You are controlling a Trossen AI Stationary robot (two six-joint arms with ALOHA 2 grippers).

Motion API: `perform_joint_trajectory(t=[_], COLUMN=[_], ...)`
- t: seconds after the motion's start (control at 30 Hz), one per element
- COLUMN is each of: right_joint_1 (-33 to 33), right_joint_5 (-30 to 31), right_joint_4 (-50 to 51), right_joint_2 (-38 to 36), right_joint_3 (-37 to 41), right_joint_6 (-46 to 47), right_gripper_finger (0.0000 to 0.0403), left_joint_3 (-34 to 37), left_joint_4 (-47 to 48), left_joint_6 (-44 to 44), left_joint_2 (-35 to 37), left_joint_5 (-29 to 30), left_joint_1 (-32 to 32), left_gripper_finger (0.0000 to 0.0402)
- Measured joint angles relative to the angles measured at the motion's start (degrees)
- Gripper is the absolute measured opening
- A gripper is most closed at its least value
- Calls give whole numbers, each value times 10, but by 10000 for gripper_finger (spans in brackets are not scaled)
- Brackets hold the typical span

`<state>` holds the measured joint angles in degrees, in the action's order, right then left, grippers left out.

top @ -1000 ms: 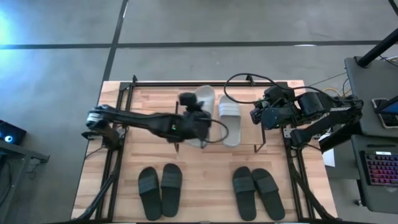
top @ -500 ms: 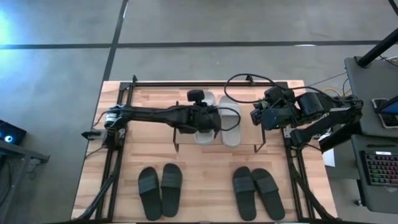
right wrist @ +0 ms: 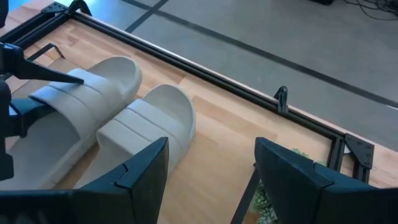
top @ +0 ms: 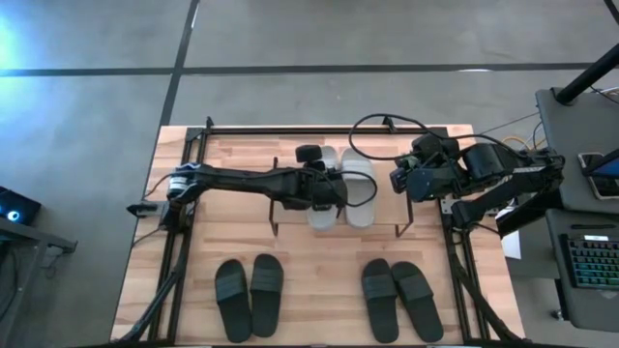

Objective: Pick and place slides into the shelf
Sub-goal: Put the gray slide on the shelf

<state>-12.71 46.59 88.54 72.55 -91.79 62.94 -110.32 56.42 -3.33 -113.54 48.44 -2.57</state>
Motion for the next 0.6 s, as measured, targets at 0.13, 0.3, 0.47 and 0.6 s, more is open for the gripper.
perform_joint_trajectory(t=[0.13, 0.3, 0.47, 0.6], right_joint_1=[0, 0, 0, 0], right_joint_5=[0, 0, 0, 0], right_joint_4=[1, 10, 13, 13], right_joint_2=[0, 0, 0, 0], right_joint_3=[0, 0, 0, 1], right_joint_6=[-4, -6, -6, -12], right_gripper_finger=[230, 230, 231, 231], left_joint_3=[-3, 1, 3, 11], left_joint_4=[-5, -4, -5, -6], left_joint_6=[0, 1, 0, 1], left_joint_2=[5, 16, 16, 15], left_joint_5=[-10, -29, -58, -60], left_joint_1=[-1, -1, -4, -4], left_gripper_finger=[122, 148, 159, 160])
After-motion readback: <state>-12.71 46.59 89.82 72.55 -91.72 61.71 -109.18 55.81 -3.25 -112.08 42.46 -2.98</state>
